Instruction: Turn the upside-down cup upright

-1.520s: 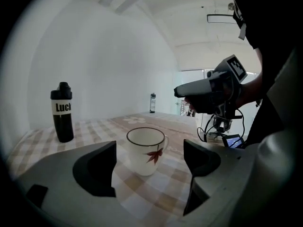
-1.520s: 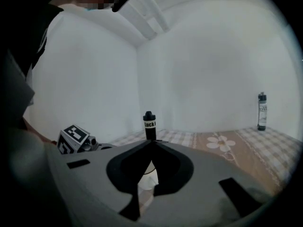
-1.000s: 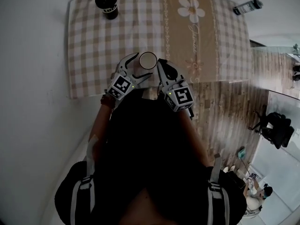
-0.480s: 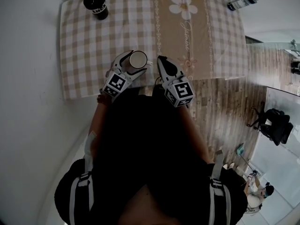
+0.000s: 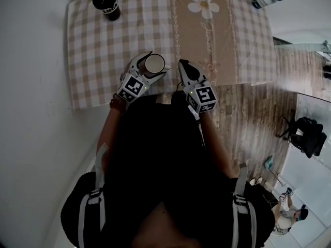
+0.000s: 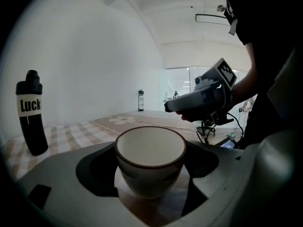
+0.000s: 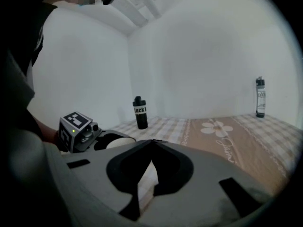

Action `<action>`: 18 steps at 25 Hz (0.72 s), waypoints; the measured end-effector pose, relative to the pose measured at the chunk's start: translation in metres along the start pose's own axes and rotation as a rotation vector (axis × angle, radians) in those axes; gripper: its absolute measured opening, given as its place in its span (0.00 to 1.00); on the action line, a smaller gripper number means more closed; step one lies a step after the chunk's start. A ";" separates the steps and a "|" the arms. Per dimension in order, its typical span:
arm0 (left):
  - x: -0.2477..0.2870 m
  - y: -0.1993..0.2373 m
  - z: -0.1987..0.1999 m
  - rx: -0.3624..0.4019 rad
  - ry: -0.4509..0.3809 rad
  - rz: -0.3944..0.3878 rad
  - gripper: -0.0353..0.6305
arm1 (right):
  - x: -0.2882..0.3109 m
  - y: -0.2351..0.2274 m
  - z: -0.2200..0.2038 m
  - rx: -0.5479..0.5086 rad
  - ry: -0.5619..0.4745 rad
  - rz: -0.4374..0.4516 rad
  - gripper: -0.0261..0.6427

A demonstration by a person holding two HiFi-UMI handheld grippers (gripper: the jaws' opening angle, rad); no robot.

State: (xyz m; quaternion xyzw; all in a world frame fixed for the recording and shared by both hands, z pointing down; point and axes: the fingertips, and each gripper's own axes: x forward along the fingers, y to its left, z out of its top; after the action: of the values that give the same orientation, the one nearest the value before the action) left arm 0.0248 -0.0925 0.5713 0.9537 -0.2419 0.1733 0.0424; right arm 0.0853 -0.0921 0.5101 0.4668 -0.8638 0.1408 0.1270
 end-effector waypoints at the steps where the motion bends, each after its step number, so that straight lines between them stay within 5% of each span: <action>1: 0.002 0.000 -0.001 0.001 -0.003 -0.007 0.68 | -0.001 -0.002 -0.004 -0.003 0.009 0.006 0.05; 7: 0.009 -0.001 0.001 0.004 0.005 -0.036 0.69 | 0.001 0.015 -0.031 -0.144 0.089 0.147 0.05; 18: 0.010 -0.002 0.000 -0.002 0.007 -0.058 0.69 | 0.012 0.028 -0.070 -0.357 0.218 0.212 0.19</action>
State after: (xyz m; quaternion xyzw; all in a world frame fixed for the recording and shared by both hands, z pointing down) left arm 0.0343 -0.0950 0.5748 0.9597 -0.2141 0.1751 0.0492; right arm 0.0617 -0.0614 0.5759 0.3257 -0.9003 0.0480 0.2848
